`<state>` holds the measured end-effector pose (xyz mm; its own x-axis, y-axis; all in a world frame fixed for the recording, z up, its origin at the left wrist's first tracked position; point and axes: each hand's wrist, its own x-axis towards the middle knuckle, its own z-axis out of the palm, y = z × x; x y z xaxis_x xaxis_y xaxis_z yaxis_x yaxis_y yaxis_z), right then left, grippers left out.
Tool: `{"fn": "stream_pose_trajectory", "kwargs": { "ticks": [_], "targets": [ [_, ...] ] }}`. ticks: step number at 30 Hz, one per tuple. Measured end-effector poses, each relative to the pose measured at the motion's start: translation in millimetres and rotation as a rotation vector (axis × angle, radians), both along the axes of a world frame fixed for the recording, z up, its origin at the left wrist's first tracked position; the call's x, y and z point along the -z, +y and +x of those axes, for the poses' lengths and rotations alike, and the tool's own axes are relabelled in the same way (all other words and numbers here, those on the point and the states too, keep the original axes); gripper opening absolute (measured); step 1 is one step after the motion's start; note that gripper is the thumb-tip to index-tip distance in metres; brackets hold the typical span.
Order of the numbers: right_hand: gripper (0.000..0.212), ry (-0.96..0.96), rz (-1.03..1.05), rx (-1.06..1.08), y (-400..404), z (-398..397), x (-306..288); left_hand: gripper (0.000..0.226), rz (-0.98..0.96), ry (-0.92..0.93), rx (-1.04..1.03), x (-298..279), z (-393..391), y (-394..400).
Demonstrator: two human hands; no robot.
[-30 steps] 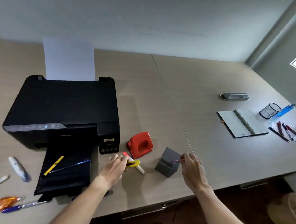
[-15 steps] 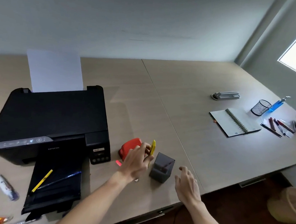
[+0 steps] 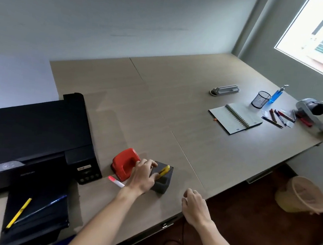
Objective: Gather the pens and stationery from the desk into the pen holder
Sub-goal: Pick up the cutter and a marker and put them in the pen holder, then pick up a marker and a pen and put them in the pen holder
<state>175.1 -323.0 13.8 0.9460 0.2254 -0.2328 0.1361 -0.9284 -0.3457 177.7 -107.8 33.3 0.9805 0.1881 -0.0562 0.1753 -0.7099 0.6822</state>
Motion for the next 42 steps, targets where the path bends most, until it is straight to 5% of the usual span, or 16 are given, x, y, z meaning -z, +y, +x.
{"fn": "stream_pose_trajectory", "kwargs": {
  "ticks": [7,12,21,30,42],
  "targets": [
    [0.009,0.18,0.031,-0.215,39,-41,31,0.016,-0.15,0.003,-0.119,9,-52,41],
    [0.006,0.262,0.102,-0.303,91,-42,36,0.009,-0.046,0.004,-0.217,17,-123,86],
    [0.025,0.04,0.009,-0.336,159,-39,56,0.015,0.134,0.289,-0.228,41,-224,108],
    [0.016,0.016,-0.243,-0.37,185,-30,64,0.05,0.458,0.644,-0.231,52,-228,92],
    [0.01,0.019,-0.013,-0.304,163,-40,33,0.019,0.397,0.504,-0.246,39,-198,82]
  ]
}}
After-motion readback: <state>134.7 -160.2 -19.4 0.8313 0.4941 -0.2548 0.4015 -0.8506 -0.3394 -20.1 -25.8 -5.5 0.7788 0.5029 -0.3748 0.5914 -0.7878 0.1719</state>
